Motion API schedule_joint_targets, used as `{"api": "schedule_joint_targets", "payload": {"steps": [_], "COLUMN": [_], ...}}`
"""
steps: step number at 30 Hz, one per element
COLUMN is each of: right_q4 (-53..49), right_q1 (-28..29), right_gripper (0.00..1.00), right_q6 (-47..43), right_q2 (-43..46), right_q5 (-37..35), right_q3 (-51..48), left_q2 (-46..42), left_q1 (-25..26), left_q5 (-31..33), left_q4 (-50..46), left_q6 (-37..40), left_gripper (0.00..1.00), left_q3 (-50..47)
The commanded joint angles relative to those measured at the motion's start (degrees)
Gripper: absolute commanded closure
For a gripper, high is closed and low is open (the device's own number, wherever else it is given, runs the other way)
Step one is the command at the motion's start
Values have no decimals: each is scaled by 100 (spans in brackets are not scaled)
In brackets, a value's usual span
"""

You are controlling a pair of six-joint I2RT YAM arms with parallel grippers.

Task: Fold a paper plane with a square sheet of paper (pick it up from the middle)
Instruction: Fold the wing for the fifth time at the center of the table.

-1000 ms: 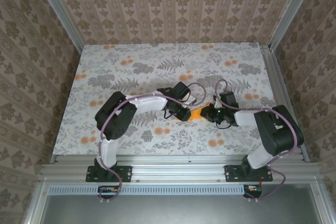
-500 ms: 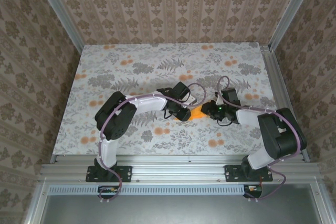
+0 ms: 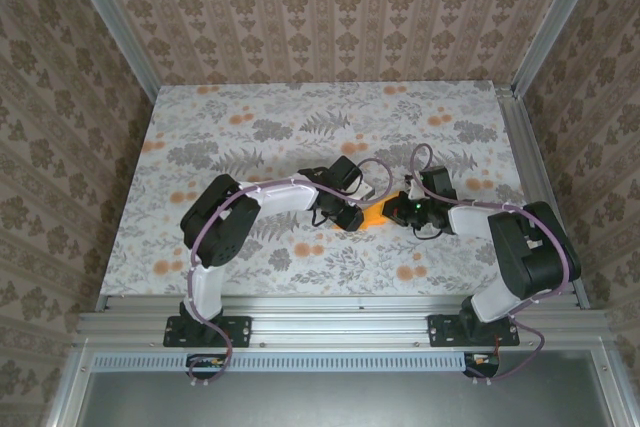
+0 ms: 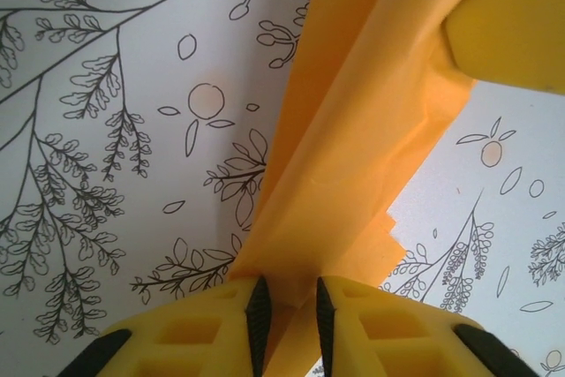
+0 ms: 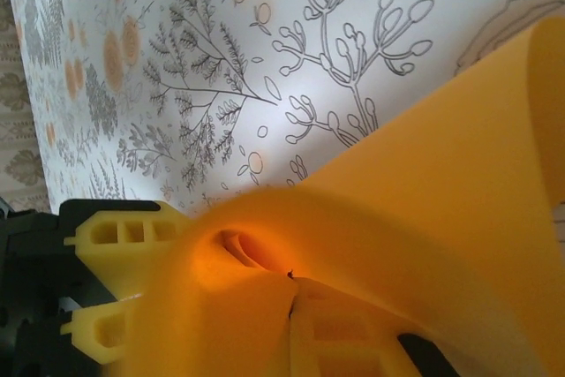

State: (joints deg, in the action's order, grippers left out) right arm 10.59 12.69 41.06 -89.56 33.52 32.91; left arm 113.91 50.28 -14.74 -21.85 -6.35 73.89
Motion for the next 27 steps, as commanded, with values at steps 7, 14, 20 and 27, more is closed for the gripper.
{"api": "schedule_joint_targets", "payload": {"steps": [7,14,20,27], "right_q4": [-397,-465,-488,-545], "right_q1": [33,40,35,35], "right_gripper": [100,100,100,100], "right_q6": [-386,-452,-469,-494], "right_q2": [-71,-193,-225,-260], "right_q5": [-50,-83,-54,-5], "right_q3": [90,91,85,159], "left_q2": [-598,-1130,-1028,-630], "left_q1": [84,276,664,839], "left_q5": [602,837,809,1016], "left_q4": [-92,-60,222,462], "left_q6": [-184,-524,-837,-909], "left_gripper": [64,63,73,82], "left_q3": [-260,-432,-546,-576]}}
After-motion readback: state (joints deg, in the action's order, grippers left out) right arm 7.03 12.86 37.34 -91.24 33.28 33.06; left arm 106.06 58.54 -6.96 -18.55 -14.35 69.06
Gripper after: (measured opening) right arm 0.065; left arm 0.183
